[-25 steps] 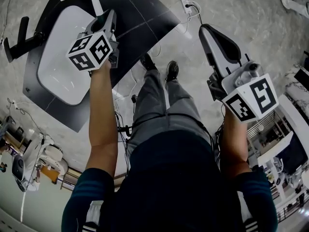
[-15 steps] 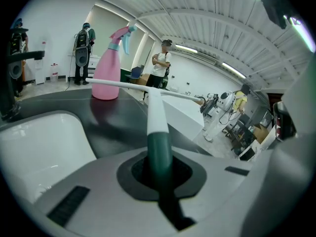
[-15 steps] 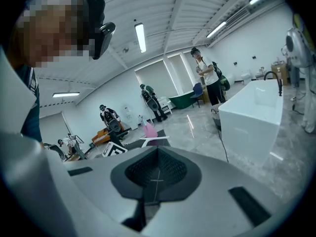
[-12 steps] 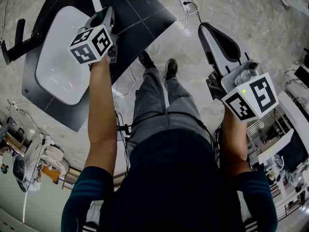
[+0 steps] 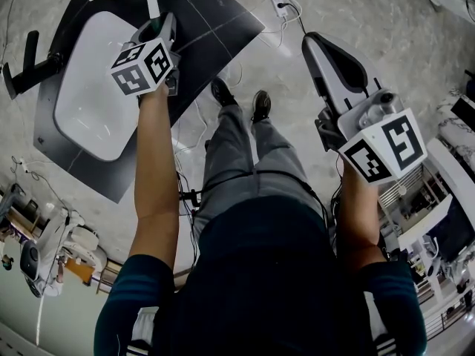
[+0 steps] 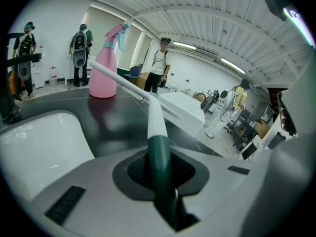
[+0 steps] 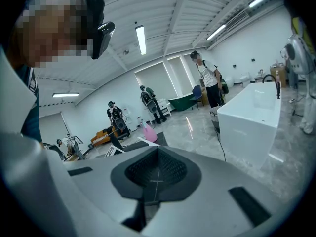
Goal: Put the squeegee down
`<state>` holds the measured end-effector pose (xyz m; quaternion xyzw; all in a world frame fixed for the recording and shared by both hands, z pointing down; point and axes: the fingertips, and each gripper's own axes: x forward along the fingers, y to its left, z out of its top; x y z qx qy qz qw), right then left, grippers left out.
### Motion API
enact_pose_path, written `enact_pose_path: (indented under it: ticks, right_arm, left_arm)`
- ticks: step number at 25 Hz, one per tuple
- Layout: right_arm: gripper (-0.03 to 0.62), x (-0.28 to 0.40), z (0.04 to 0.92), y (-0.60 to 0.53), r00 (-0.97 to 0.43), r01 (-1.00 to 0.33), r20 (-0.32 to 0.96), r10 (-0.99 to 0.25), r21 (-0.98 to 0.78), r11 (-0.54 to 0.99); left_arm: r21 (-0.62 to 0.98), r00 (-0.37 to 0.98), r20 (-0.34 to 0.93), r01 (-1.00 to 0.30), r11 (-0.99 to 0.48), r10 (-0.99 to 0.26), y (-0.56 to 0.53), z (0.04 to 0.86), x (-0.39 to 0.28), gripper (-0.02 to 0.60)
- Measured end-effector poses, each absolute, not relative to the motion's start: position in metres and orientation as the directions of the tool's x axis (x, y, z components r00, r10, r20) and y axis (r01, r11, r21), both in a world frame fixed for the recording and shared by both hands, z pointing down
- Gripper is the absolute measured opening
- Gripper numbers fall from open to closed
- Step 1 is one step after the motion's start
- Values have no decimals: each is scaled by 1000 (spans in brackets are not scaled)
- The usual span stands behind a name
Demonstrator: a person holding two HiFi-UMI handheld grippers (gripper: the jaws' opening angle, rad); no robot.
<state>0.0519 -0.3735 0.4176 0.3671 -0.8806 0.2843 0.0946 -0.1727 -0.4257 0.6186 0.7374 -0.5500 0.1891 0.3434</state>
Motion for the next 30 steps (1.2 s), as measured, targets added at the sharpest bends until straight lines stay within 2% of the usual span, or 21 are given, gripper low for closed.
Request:
enact_pose_path:
  ticks: [7, 9, 10, 11, 20, 26, 30]
  right_arm:
    - [5, 51, 407, -368, -714, -699, 362, -599, -419, 580]
    - [5, 50, 403, -366, -716, -697, 357, -600, -415, 585]
    - [5, 49, 401, -365, -717, -696, 355, -600, -413, 587]
    - [5, 49, 399, -363, -718, -695, 353, -600, -410, 590]
    - [5, 49, 376, -349, -727, -686, 320, -608, -379, 621]
    - [5, 52, 344, -342, -747, -664, 266, -610, -347, 662]
    - [5, 56, 321, -338, -760, -649, 229, -607, -315, 693]
  left_arm:
    - [304, 338, 655, -937, -174, -676, -421, 617, -173, 175]
    - [300, 338, 647, -937, -180, -683, -420, 614, -175, 195]
    - [301, 342, 642, -936, -185, -686, -420, 612, -175, 240]
    - [302, 347, 635, -934, -192, -690, -420, 609, -176, 255]
    - [282, 339, 575, -936, -208, -744, -412, 569, -183, 255]
    - [256, 323, 495, -941, -219, -807, -389, 509, -189, 253]
    - [230, 296, 395, -948, -219, -870, -366, 449, -198, 210]
